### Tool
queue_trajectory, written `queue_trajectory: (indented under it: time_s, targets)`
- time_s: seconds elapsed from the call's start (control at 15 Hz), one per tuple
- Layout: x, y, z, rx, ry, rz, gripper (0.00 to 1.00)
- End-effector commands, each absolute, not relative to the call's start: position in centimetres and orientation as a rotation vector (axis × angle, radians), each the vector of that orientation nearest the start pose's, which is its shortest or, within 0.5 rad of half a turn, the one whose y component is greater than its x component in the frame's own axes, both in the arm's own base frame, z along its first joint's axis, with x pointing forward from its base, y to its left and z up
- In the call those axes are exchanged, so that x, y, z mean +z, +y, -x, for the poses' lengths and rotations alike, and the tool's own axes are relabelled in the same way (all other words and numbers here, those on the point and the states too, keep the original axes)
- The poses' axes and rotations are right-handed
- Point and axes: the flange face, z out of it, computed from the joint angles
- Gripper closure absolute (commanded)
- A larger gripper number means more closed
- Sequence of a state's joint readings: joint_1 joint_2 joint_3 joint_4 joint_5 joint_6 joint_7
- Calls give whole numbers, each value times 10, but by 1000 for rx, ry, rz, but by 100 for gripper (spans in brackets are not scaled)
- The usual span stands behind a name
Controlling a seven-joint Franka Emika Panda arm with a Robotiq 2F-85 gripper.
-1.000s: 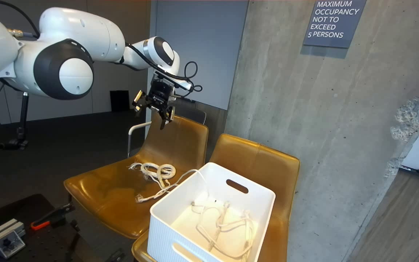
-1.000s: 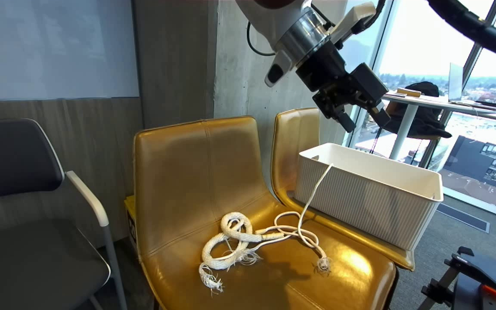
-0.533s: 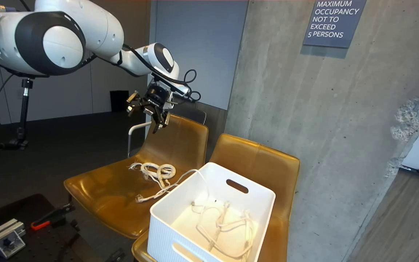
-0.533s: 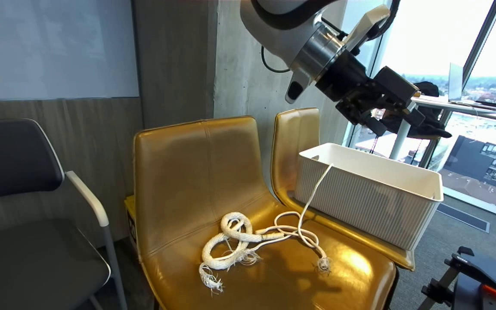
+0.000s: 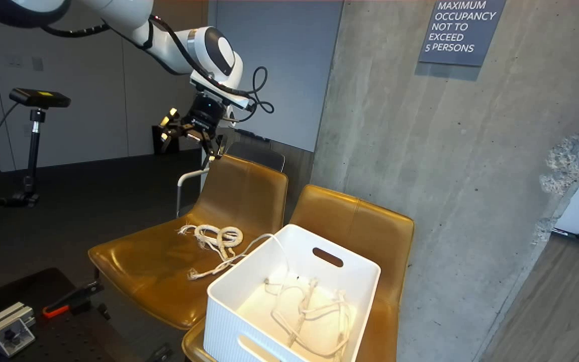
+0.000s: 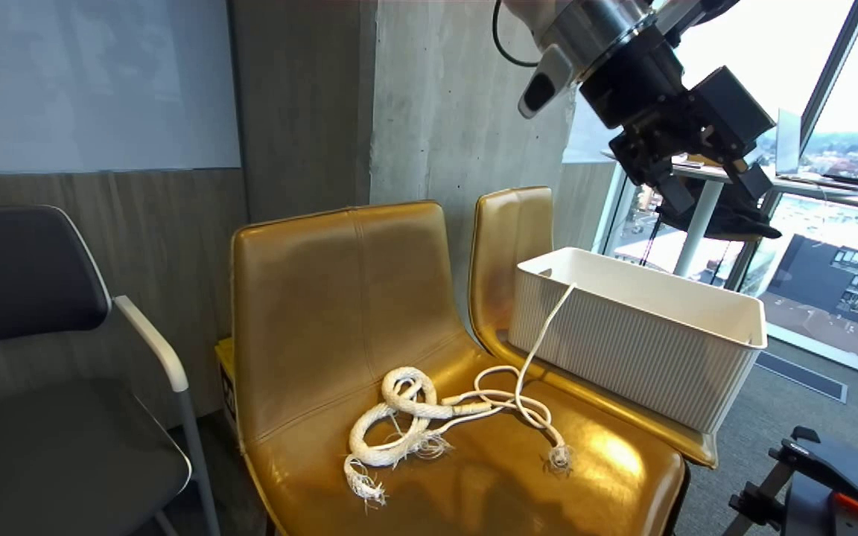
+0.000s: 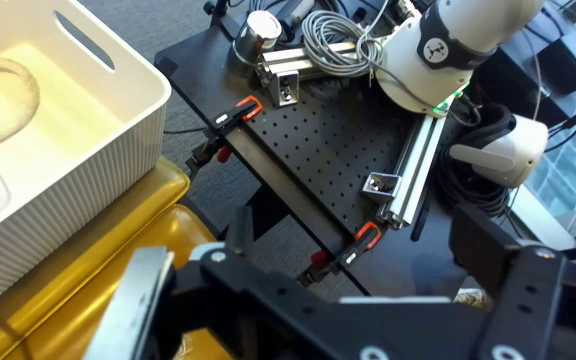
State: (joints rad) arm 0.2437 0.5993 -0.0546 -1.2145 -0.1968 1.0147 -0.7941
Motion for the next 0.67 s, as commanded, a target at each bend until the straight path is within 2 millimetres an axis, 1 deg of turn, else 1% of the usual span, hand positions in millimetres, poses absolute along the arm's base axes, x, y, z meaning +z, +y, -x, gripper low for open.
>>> queue_trajectory:
  time_s: [0.0, 0.33, 0.47, 0.6]
  targets:
    - [436, 102, -588, 1006, -1268, 2710, 0]
    - [473, 108, -557, 671, -1271, 2944, 0]
    - [481, 111, -541, 562, -1310, 3036, 0]
    - [483, 113, -523, 463, -1328, 3133, 0]
